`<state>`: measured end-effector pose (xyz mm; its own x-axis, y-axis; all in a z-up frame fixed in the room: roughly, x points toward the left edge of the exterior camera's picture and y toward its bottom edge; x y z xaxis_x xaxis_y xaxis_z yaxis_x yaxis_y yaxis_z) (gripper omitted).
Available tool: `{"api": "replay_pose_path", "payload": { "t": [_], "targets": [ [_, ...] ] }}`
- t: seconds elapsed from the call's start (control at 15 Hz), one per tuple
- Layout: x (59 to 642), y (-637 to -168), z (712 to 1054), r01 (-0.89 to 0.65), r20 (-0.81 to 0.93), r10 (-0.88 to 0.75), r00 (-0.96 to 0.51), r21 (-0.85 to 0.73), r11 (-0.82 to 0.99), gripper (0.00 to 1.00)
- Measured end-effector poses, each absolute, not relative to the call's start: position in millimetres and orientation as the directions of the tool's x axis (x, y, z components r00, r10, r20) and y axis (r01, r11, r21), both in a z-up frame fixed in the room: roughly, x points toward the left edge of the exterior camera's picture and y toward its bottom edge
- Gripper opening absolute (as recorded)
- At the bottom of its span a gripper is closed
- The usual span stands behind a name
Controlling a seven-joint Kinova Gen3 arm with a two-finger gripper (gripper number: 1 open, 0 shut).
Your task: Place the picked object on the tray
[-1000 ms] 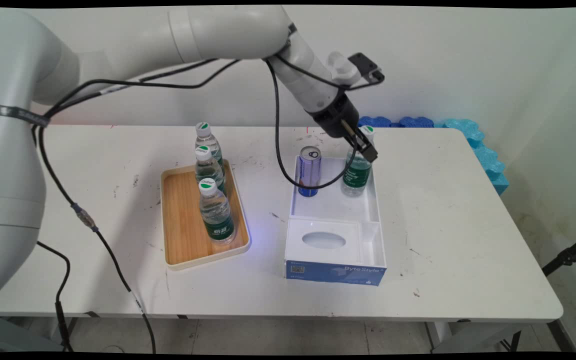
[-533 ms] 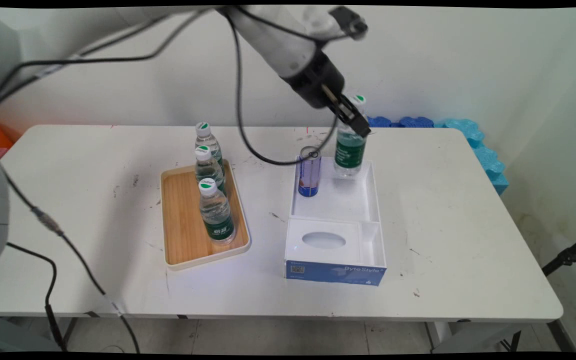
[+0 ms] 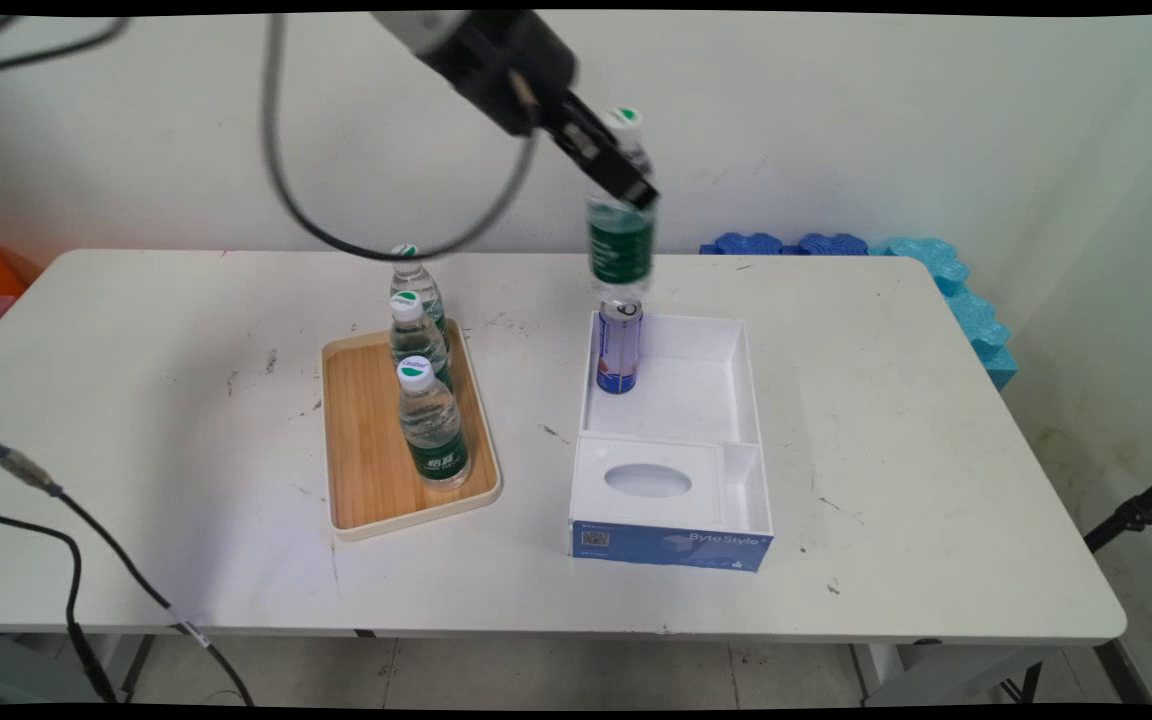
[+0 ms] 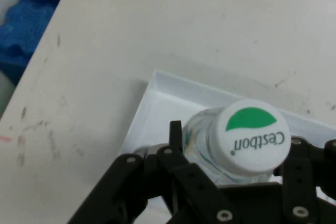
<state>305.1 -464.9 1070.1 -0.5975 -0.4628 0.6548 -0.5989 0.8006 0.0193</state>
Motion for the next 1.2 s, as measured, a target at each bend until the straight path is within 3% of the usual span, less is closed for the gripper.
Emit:
{"api": "replay_pose_path", "payload": {
  "t": [0.6,1.2],
  "targets": [
    [404.9,-408.9,1121.2,-0.576,0.623,-0.452,-0.639,0.002,0.817,0.0],
    [487.5,-353.3,1103.5,-0.557,0.544,-0.459,-0.702,-0.018,0.831,0.0]
  ]
}}
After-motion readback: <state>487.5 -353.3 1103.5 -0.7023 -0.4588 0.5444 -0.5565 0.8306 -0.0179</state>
